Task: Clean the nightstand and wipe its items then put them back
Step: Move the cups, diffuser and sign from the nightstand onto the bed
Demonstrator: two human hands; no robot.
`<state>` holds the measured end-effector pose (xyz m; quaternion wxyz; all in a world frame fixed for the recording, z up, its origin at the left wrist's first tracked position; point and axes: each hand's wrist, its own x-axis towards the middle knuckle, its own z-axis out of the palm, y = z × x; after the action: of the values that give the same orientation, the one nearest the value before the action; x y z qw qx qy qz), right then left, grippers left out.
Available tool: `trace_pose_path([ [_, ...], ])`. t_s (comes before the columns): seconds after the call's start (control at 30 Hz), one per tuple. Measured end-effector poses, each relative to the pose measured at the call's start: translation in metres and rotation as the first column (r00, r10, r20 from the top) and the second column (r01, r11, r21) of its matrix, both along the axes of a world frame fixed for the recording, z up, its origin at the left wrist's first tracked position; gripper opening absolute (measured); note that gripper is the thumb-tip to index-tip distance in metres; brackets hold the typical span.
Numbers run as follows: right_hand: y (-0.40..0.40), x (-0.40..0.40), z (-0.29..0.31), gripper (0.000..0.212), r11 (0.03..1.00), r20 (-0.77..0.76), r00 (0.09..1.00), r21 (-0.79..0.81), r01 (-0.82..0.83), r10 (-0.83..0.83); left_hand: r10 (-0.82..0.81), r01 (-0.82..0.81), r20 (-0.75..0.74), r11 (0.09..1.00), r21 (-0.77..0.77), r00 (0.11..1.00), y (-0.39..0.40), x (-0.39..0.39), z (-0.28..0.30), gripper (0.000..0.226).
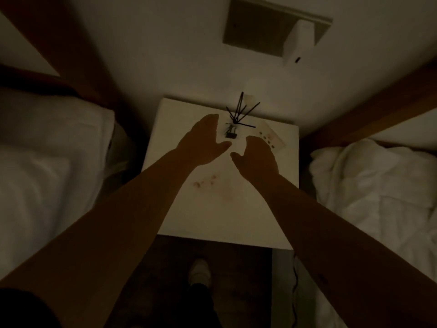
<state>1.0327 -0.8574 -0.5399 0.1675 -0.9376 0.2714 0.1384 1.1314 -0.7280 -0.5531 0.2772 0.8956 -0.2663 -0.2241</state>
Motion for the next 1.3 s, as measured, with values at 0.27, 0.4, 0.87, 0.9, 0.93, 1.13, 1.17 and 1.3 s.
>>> trace_pose_path([
  [0.27, -0.017, 0.026, -0.025, 0.072, 0.987, 0.111, 0.994, 0.16, -0.004, -0.014, 0.039, -0.056, -0.094, 0.979, -0.194, 0.995, -0.033, 0.024, -0.037, 0.075],
  [0.4, -0.018, 0.036, -0.031, 0.055, 0.983, 0.157, 0.987, 0.186, 0.004, -0.034, 0.001, -0.018, -0.075, 0.972, -0.235, 0.997, -0.039, 0.025, -0.048, 0.062],
  [0.87, -0.008, 0.048, -0.036, 0.024, 0.995, 0.271, 0.96, 0.043, -0.089, 0.074, 0.223, -0.295, -0.227, 0.883, -0.366, 0.948, -0.03, 0.018, -0.051, 0.015],
  [0.9, -0.002, 0.049, -0.034, 0.024, 0.993, 0.278, 0.956, 0.034, -0.111, 0.097, 0.23, -0.33, -0.269, 0.841, -0.428, 0.935, -0.022, 0.015, -0.047, 0.015],
  [0.93, 0.006, 0.051, -0.032, 0.025, 0.99, 0.29, 0.95, 0.034, -0.133, 0.118, 0.251, -0.366, -0.29, 0.8, -0.476, 0.924, -0.011, 0.013, -0.042, 0.016],
  [1.13, 0.097, 0.078, -0.004, 0.015, 0.932, 0.398, 0.896, 0.209, -0.296, 0.195, 0.477, -0.571, -0.319, 0.729, -0.378, 0.819, 0.09, 0.018, -0.011, 0.012],
  [1.17, 0.118, 0.082, 0.001, 0.014, 0.909, 0.413, 0.886, 0.253, -0.332, 0.208, 0.533, -0.607, -0.291, 0.716, -0.344, 0.794, 0.114, 0.02, -0.004, 0.014],
  [1.3, 0.209, 0.1, 0.02, 0.016, 0.806, 0.423, 0.874, 0.417, -0.421, 0.238, 0.685, -0.687, -0.098, 0.695, -0.21, 0.722, 0.217, 0.015, 0.029, 0.024],
])
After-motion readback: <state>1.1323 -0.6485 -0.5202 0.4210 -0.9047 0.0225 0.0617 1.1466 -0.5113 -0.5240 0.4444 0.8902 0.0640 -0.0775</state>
